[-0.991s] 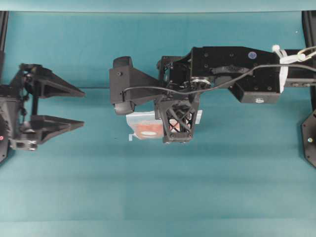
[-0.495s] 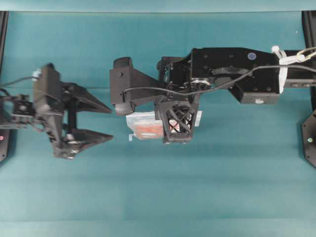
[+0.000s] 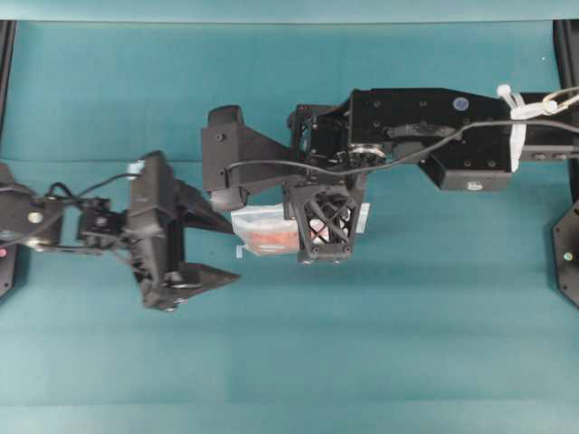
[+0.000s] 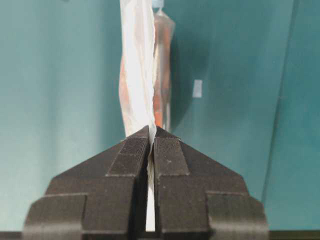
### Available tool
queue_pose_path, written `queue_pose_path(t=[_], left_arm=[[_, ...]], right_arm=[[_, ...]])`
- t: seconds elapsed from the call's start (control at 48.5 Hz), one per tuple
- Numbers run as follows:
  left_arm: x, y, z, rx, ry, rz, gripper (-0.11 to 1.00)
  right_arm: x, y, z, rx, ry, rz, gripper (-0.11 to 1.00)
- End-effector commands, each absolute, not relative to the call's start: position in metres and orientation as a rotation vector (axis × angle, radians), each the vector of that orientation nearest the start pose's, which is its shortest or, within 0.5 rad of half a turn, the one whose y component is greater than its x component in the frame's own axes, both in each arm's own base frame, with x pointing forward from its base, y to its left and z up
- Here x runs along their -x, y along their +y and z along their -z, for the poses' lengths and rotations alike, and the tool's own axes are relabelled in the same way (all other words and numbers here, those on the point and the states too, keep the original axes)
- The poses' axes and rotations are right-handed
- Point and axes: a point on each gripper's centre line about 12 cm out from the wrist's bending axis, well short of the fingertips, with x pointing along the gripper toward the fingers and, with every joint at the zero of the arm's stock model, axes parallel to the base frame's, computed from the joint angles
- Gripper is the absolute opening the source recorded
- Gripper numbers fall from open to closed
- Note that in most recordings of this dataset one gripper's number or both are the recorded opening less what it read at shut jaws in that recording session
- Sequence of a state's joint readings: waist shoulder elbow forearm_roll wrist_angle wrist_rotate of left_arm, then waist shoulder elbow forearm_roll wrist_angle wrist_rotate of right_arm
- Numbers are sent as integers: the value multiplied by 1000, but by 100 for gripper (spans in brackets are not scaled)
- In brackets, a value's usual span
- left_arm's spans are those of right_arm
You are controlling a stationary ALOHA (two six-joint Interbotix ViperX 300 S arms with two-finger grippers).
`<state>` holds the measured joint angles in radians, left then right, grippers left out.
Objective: Hand over the clear zip bag and make it stand upright.
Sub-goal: 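Open the left gripper and reach it toward the hanging bag, then close the left gripper on the bag's lower edge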
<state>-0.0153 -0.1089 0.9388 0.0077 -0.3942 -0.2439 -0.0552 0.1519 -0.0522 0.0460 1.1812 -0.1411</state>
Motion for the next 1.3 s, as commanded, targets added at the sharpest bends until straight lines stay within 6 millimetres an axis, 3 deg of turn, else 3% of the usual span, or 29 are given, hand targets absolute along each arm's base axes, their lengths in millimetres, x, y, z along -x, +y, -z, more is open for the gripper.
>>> queue_pose_path(t=[0.0, 0.64, 1.28], left_arm=[[-346, 2, -164, 231, 414, -50, 98], [-358, 4, -127, 121, 487, -37, 98], [-372, 15, -126, 80, 456, -53, 98]], right_arm=[[-436, -19, -279, 41, 1255, -62, 1], [-434, -19, -275, 41, 1267, -63, 1], [-433, -19, -274, 39, 1270, -60, 1]])
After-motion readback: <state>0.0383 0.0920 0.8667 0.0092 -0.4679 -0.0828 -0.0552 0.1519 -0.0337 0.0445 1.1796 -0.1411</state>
